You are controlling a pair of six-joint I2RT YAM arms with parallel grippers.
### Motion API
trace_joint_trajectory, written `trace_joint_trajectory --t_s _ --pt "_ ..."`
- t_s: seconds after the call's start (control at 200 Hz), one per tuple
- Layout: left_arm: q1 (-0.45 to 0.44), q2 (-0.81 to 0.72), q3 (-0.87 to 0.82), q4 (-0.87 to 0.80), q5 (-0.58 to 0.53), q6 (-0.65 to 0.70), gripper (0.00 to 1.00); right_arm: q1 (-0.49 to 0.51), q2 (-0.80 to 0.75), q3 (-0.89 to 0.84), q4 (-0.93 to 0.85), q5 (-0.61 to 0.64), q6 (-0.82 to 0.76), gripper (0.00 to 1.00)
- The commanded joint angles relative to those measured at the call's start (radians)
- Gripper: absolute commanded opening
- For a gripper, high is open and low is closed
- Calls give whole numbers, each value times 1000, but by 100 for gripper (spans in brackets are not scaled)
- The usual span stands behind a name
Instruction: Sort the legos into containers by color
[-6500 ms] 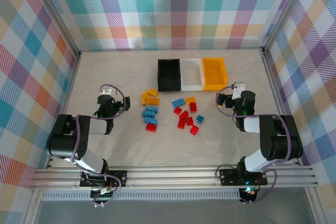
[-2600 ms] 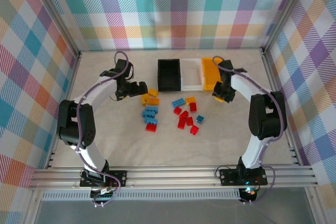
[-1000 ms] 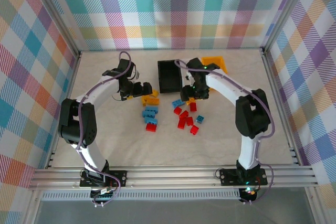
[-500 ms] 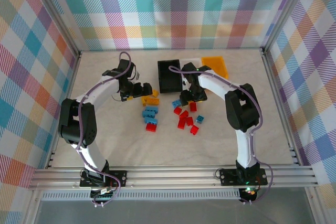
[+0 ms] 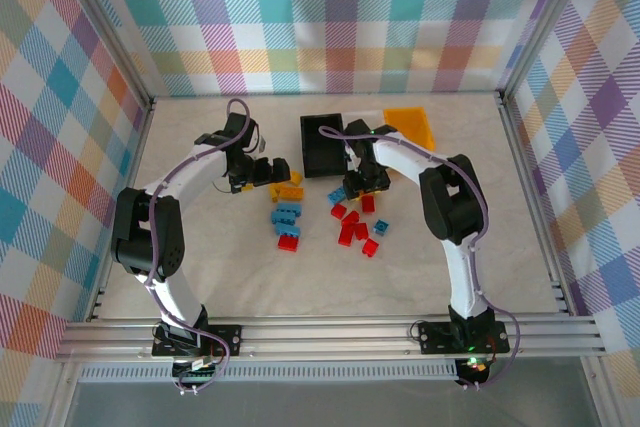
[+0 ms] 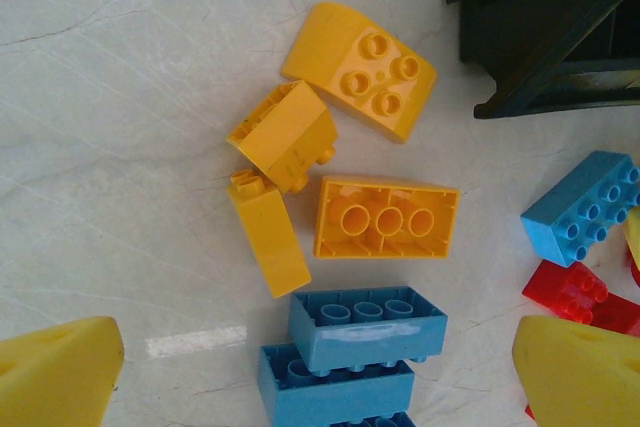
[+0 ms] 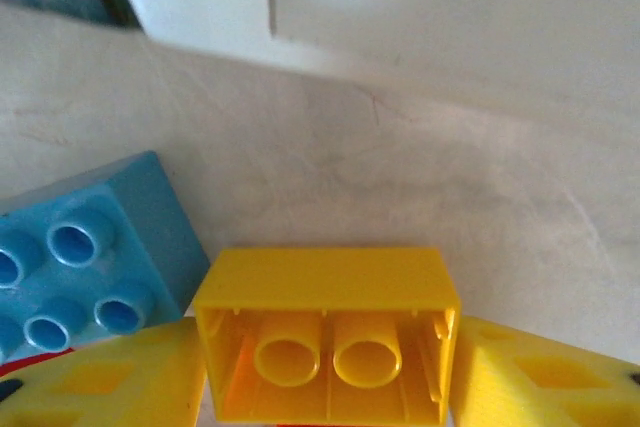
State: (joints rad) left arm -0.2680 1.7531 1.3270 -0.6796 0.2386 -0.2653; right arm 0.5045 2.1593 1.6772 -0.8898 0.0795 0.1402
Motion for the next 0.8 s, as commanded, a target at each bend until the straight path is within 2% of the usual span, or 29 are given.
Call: trace_joint_trajectory --t_s 0.0,0.24,0.435,0.58,0.795 --pt "-10 -3 8 -27 1 8 100 -4 11 27 3 13 -13 58" --pt "-10 -5 0 -23 -4 1 100 -4 -23 -10 16 25 -19 42" --pt "-10 -7 -1 -18 -2 -11 100 -9 -80 -38 -7 38 -6 43" --pt "-10 -7 5 -19 -2 -13 100 -20 -180 -51 -31 49 15 43" --pt "-11 4 19 -18 10 -14 100 -145 -279 -30 -65 34 51 45"
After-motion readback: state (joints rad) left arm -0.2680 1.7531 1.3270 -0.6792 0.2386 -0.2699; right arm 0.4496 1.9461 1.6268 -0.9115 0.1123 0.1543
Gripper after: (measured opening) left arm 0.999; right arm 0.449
